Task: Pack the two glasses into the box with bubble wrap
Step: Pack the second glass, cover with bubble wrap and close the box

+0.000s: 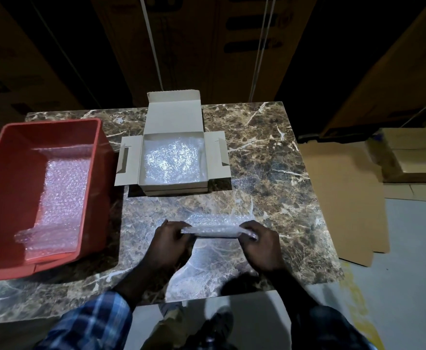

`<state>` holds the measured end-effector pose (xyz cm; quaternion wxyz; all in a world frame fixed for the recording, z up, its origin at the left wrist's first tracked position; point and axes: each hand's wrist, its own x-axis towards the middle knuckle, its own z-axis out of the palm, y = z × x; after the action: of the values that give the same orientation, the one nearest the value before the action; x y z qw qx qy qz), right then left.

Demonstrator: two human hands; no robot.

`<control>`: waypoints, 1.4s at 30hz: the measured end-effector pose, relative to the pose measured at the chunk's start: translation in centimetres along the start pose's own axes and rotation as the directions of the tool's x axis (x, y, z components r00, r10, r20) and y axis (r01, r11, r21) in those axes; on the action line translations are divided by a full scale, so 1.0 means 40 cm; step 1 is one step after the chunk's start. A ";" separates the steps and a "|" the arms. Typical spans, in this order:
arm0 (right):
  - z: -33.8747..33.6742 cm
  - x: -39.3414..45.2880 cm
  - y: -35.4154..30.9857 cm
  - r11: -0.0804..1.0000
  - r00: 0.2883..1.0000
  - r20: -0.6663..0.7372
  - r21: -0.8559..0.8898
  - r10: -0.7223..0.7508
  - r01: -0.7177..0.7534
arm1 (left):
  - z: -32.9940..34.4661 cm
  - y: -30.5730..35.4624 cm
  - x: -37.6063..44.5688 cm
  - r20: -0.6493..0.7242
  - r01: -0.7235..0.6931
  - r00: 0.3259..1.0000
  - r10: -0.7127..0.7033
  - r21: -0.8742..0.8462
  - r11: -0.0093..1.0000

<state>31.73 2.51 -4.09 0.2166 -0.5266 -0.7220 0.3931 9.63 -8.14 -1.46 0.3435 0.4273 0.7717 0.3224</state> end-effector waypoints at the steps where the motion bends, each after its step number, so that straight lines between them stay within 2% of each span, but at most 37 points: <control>1: -0.005 0.010 -0.011 0.999 0.999 0.002 0.021 0.043 -0.043 | 0.002 0.014 0.000 -0.041 0.017 0.999 -0.019 -0.067 0.998; 3: -0.004 0.029 -0.017 0.994 0.994 -0.003 0.034 0.107 -0.107 | 0.012 0.024 0.008 -0.112 0.051 0.991 -0.069 -0.154 0.987; 6: 0.004 0.043 -0.017 0.986 0.986 -0.030 0.046 0.162 -0.160 | 0.020 -0.006 0.037 -0.150 0.079 0.984 -0.090 -0.077 0.994; 8: 0.010 0.044 -0.019 0.990 0.988 -0.049 0.007 0.143 -0.143 | 0.026 -0.029 0.054 -0.153 0.071 0.985 -0.076 -0.037 0.997; 12: 0.013 0.043 -0.031 0.992 0.987 -0.154 -0.110 0.048 -0.065 | 0.040 -0.030 0.073 -0.228 0.052 0.974 0.010 0.266 0.963; 15: 0.020 0.041 -0.023 0.980 0.984 -0.161 -0.173 0.073 -0.101 | 0.052 -0.016 0.071 -0.220 0.072 0.976 0.009 0.359 0.931; 17: 0.022 0.039 -0.020 0.960 0.989 -0.147 -0.273 0.019 -0.059 | 0.063 -0.019 0.062 -0.223 0.045 0.973 0.055 0.422 0.906; 20: 0.026 0.041 -0.017 0.774 0.978 -0.082 -0.626 -0.191 0.098 | 0.074 -0.035 0.043 -0.200 -0.071 0.955 0.220 0.566 0.822; 22: 0.032 0.041 -0.009 0.683 0.956 -0.001 -0.699 -0.294 0.209 | 0.076 -0.045 0.040 -0.119 -0.180 0.937 0.328 0.641 0.746; 24: 0.039 0.036 -0.003 0.636 0.931 0.092 -0.707 -0.352 0.310 | 0.075 -0.048 0.040 -0.006 -0.295 0.909 0.417 0.696 0.654; 26: 0.041 0.033 0.009 0.633 0.919 0.128 -0.689 -0.373 0.353 | 0.067 -0.050 0.038 0.052 -0.352 0.886 0.460 0.722 0.596; 28: 0.036 0.027 0.025 0.649 0.915 0.137 -0.665 -0.381 0.370 | 0.058 -0.055 0.031 0.069 -0.378 0.877 0.475 0.711 0.593; 32: 0.011 0.015 0.063 0.588 0.881 0.189 -0.682 -0.433 0.435 | 0.049 -0.068 0.017 0.114 -0.408 0.866 0.487 0.725 0.556; 34: 0.001 0.016 0.075 0.577 0.867 0.172 -0.684 -0.467 0.446 | 0.048 -0.069 0.023 0.130 -0.406 0.865 0.484 0.747 0.526; 38: 0.005 0.026 0.050 0.656 0.878 0.121 -0.619 -0.464 0.432 | 0.046 -0.058 0.032 0.136 -0.378 0.879 0.458 0.783 0.493; 40: 0.003 0.038 0.015 0.723 0.888 0.089 -0.547 -0.452 0.423 | 0.029 -0.038 0.046 0.104 -0.366 0.877 0.468 0.776 0.514; 42: -0.008 0.055 -0.037 0.799 0.899 0.023 -0.448 -0.437 0.400 | -0.008 -0.017 0.077 0.059 -0.411 0.839 0.540 0.719 0.560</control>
<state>30.30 4.47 -2.94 0.2020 -0.4049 -0.8808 0.1393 7.85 -5.78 -2.63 -0.0139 0.6889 0.7153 0.1167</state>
